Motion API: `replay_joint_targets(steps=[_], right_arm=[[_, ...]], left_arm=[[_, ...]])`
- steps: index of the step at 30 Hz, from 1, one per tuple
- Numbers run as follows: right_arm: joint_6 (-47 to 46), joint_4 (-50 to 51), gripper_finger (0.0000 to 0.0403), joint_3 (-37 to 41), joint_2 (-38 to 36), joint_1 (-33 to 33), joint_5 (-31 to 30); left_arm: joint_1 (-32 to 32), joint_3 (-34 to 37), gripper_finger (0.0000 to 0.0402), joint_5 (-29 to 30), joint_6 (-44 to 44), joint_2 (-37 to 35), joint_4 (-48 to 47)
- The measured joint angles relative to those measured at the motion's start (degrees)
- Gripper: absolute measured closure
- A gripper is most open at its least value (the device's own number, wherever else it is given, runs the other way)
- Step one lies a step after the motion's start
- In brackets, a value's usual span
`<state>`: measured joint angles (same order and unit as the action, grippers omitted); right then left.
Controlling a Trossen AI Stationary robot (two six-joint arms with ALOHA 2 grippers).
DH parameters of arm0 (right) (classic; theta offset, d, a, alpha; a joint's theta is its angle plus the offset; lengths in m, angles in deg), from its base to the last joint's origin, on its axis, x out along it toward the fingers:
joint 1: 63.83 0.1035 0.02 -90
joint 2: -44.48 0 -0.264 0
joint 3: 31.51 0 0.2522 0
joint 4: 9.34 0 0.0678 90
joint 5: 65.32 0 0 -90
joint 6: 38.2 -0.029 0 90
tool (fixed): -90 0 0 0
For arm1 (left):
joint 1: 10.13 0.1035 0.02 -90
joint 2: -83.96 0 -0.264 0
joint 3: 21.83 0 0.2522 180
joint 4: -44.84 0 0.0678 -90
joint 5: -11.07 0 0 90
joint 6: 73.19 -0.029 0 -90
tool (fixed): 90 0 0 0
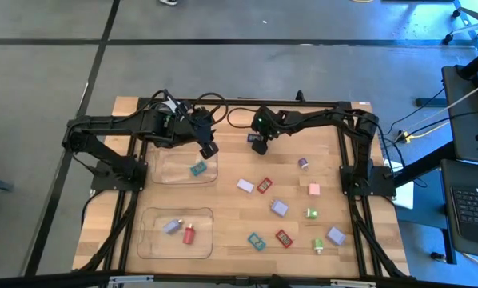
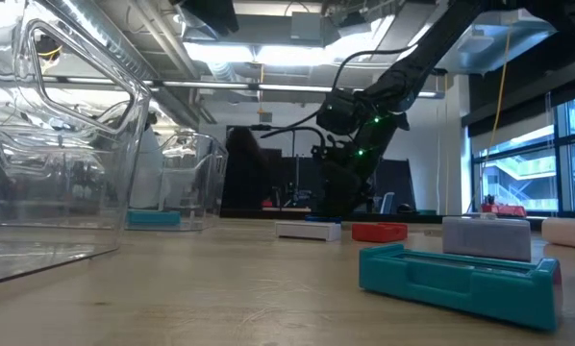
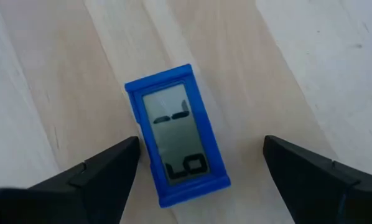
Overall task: Pick & Place Office items
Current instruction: Put the dark blue timer into the top transparent bin
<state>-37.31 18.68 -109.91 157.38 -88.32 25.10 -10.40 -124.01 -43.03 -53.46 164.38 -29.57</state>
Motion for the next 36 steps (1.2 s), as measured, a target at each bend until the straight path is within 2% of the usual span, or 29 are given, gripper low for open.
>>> replay_joint_targets(steps=[3, 7, 13, 18, 23, 31, 36], right_arm=[[1.5, -0.1, 0.0064, 0.0, 0.1, 0.1, 0.3], [2.8, -0.1, 0.0096, 0.0, 0.2, 0.3, 0.8], [2.8, 0.1, 0.0179, 0.0, 0.2, 0.8, 1.0], [-1.1, 0.1, 0.0255, 0.1, -0.5, 0.6, 4.1], [-6.2, 1.6, 0.0255, 0.5, -5.0, 0.1, 4.5], [-10.8, -2.1, 0.0255, 0.3, -18.6, 1.2, -3.6], [-10.7, -6.0, 0.0255, 0.3, -26.6, 3.6, -6.8]], left_arm=[[0.0, 0.0, 0.0229, -0.1, -1.3, 0.0, 0.0], [0.0, 0.0, 0.0231, -0.1, -2.8, 0.0, -0.1], [0.0, 0.0, 0.0231, 1.3, -5.9, 0.0, -0.1], [0.0, 0.0, 0.0231, 4.7, -6.0, 0.0, -0.1], [0.0, 0.0, 0.0229, 5.1, -4.5, 0.0, -0.1], [0.2, 0.0, 0.0217, 5.1, -4.0, 0.0, 1.3], [0.2, 0.0, 0.0210, 5.0, -3.8, 0.0, 7.2]])
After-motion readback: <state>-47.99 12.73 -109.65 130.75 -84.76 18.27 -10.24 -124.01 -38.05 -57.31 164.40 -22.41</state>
